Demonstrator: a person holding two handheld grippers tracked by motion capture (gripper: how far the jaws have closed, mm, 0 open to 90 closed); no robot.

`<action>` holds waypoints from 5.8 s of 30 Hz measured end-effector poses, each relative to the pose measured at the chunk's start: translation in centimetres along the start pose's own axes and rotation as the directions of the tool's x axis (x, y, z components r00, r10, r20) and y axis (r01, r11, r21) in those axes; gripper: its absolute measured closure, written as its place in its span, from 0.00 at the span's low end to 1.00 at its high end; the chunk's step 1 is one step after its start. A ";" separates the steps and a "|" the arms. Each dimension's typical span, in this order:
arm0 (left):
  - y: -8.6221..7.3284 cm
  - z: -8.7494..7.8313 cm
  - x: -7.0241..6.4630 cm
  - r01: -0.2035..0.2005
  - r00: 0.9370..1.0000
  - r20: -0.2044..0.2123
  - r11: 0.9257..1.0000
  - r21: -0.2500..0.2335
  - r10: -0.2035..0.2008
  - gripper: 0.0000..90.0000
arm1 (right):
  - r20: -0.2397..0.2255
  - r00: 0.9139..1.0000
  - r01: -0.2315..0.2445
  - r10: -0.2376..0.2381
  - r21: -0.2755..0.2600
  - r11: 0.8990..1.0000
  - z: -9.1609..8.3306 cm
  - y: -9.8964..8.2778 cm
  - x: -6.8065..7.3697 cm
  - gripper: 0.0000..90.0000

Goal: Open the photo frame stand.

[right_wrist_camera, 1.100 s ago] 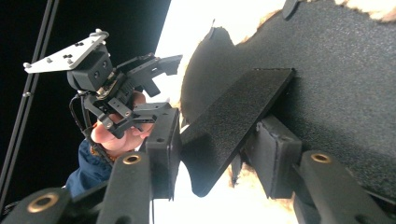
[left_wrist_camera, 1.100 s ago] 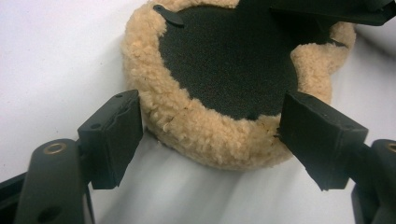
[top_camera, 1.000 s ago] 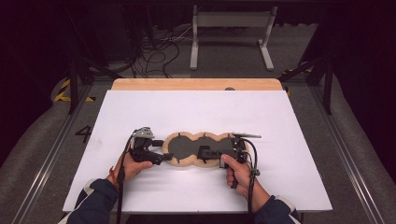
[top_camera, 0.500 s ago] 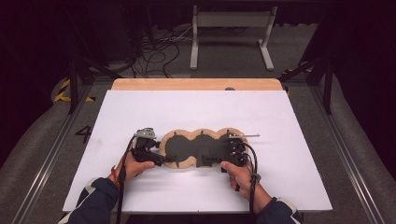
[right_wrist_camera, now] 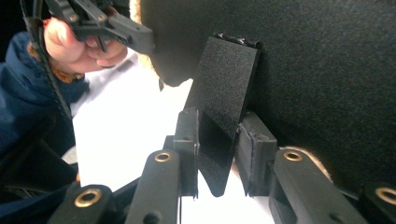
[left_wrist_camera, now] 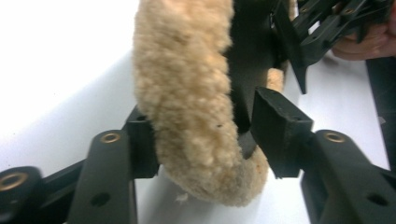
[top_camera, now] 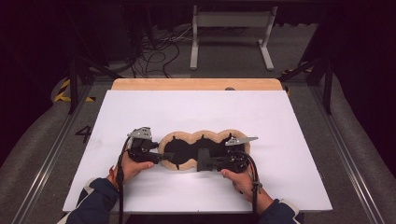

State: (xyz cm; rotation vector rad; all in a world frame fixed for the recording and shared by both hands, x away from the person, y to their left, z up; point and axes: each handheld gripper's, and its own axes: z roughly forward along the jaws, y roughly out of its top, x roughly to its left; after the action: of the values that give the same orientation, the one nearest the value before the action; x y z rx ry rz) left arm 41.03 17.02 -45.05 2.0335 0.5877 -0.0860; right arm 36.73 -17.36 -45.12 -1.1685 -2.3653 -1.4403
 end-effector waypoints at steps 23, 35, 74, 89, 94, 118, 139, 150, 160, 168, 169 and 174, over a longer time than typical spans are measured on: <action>-0.2 -0.6 -3.1 -0.235 0.956 -0.179 0.972 0.005 0.232 0.65 | 0.076 0.993 0.086 -0.085 0.000 0.996 -0.2 0.1 0.3 0.81; -0.5 -0.7 -3.2 -0.231 0.962 -0.156 0.973 -0.019 0.225 0.64 | 0.130 0.981 0.146 -0.142 -0.019 0.989 -2.1 -0.7 1.3 0.78; -1.2 -0.2 -4.8 -0.288 0.942 -0.177 0.958 0.015 0.286 0.64 | 0.354 0.926 0.176 -0.129 -0.102 0.979 -10.0 -4.7 -1.4 0.75; -1.4 1.1 -5.0 -0.315 0.915 -0.242 0.946 0.069 0.323 0.61 | 0.246 0.921 0.294 -0.303 0.076 0.953 -0.7 -3.8 2.3 0.59; -1.4 1.2 -5.2 -0.323 0.908 -0.258 0.944 0.074 0.331 0.61 | 0.222 0.930 0.286 -0.292 0.060 0.956 0.0 -3.3 2.4 0.61; -1.4 0.9 -6.3 -0.339 0.899 -0.264 0.937 0.084 0.349 0.64 | 0.284 0.900 0.343 -0.331 0.010 0.939 -5.2 -4.2 2.7 0.83; -1.8 -1.3 -6.6 -0.314 0.921 -0.246 0.949 -0.017 0.301 0.64 | 0.492 0.856 0.267 -0.159 -0.159 0.950 -10.4 -3.6 -1.0 1.00; -1.9 -1.4 -7.1 -0.328 0.922 -0.224 0.944 -0.014 0.317 0.68 | 0.500 0.853 0.268 -0.152 -0.169 0.949 -10.3 -3.4 -1.4 1.00; -2.0 -1.3 -7.6 -0.343 0.917 -0.219 0.939 -0.008 0.333 0.70 | 0.491 0.859 0.263 -0.149 -0.173 0.949 -9.9 -2.9 -2.2 1.00; -2.1 -1.1 -8.1 -0.358 0.912 -0.215 0.934 -0.001 0.349 0.71 | 0.493 0.859 0.259 -0.141 -0.179 0.949 -9.7 -2.5 -2.7 1.00; -2.1 -1.1 -8.2 -0.360 0.911 -0.216 0.933 0.000 0.352 0.71 | 0.494 0.858 0.258 -0.139 -0.180 0.949 -9.7 -2.5 -2.7 1.00; -2.0 -0.8 -8.7 -0.371 0.906 -0.212 0.928 0.013 0.365 0.71 | 0.506 0.852 0.258 -0.134 -0.183 0.949 -9.5 -2.2 -3.0 1.00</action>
State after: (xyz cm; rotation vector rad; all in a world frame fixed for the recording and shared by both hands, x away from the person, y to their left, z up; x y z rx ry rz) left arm 32.36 15.26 -43.70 2.1060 0.3202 0.3674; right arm 34.85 -27.13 -43.04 -1.5491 -2.7682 -1.7124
